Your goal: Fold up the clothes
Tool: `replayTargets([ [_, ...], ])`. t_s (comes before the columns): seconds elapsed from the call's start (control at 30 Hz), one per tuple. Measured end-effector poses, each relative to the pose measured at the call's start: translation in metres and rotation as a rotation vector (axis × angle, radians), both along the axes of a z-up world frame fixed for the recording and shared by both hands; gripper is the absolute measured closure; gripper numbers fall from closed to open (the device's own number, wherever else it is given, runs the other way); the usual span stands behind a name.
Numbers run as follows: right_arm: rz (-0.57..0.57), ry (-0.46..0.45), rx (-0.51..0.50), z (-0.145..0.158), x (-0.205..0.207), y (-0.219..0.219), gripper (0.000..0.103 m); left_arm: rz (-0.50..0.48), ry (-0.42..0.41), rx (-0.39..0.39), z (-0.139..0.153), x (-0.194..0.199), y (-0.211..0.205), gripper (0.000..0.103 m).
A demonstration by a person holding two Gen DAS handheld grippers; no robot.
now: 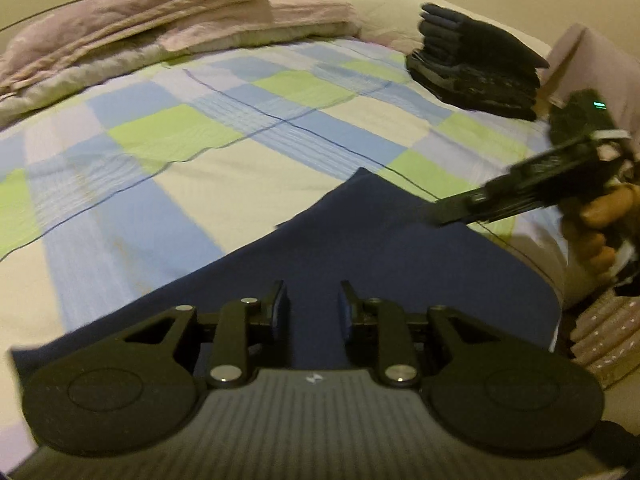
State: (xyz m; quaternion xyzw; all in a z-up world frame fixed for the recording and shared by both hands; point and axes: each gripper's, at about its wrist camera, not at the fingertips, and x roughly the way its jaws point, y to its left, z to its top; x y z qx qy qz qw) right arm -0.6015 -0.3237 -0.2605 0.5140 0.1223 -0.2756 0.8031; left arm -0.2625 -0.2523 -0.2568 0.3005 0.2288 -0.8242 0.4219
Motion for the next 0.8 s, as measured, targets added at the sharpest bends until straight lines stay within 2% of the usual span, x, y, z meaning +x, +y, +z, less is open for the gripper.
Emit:
replayTargets([
  [0.1, 0.0, 0.057, -0.149, 0.037, 0.001, 0.039, 0.082, 0.043, 0.005, -0.003, 0.006, 0.023, 0.024, 0.08],
  [0.17, 0.04, 0.059, -0.232, 0.055, 0.008, 0.062, 0.082, 0.082, 0.009, 0.003, 0.008, 0.039, 0.04, 0.079],
  [0.27, 0.164, 0.116, -0.295, 0.063, 0.037, 0.085, 0.082, 0.141, 0.007, 0.021, 0.003, 0.061, 0.061, 0.078],
  [0.37, 0.25, 0.308, -0.353, 0.041, 0.062, 0.107, 0.082, 0.196, 0.005, 0.04, -0.009, 0.082, 0.078, 0.077],
  [0.4, 0.257, 0.338, -0.351, 0.031, 0.065, 0.113, 0.082, 0.215, 0.021, 0.042, -0.012, 0.091, 0.084, 0.077],
  [0.53, 0.183, 0.277, -0.292, 0.018, 0.042, 0.129, 0.082, 0.262, 0.049, 0.038, -0.017, 0.111, 0.106, 0.076],
  [0.8, 0.185, 0.36, -0.33, 0.024, 0.056, 0.137, 0.082, 0.316, 0.04, 0.026, -0.017, 0.13, 0.136, 0.076],
])
